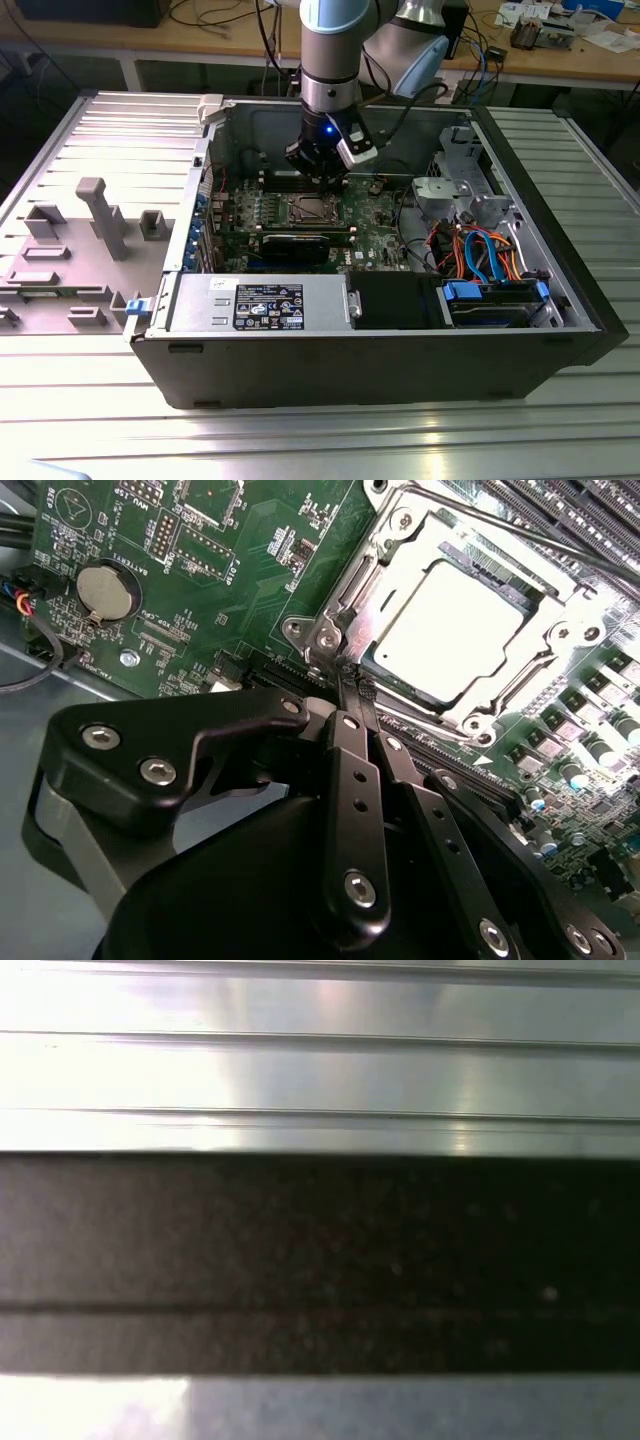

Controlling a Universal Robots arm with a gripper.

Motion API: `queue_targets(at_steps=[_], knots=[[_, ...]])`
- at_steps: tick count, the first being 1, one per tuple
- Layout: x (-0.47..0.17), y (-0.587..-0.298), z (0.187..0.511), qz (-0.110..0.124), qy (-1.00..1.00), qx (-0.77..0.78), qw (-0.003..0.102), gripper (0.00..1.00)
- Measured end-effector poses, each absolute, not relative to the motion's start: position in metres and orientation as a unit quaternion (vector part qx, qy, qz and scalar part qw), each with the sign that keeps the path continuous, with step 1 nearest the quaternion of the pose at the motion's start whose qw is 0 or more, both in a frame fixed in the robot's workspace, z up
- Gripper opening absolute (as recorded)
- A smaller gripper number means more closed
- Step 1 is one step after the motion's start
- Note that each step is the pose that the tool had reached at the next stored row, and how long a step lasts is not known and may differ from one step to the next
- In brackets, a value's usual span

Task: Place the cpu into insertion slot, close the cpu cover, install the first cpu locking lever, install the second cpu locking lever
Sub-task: 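Install the first cpu locking lever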

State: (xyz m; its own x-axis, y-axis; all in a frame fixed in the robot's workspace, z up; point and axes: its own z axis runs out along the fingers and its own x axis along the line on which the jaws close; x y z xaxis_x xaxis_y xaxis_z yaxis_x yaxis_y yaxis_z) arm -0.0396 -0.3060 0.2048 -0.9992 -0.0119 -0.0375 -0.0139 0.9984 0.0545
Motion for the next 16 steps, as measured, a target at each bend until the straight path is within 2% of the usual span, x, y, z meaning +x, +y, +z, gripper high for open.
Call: queue_targets(at_steps=[16], knots=[[-0.0391,-0.3051,0.2050,0.026,0.999,-0.006,0.019,0.11]])
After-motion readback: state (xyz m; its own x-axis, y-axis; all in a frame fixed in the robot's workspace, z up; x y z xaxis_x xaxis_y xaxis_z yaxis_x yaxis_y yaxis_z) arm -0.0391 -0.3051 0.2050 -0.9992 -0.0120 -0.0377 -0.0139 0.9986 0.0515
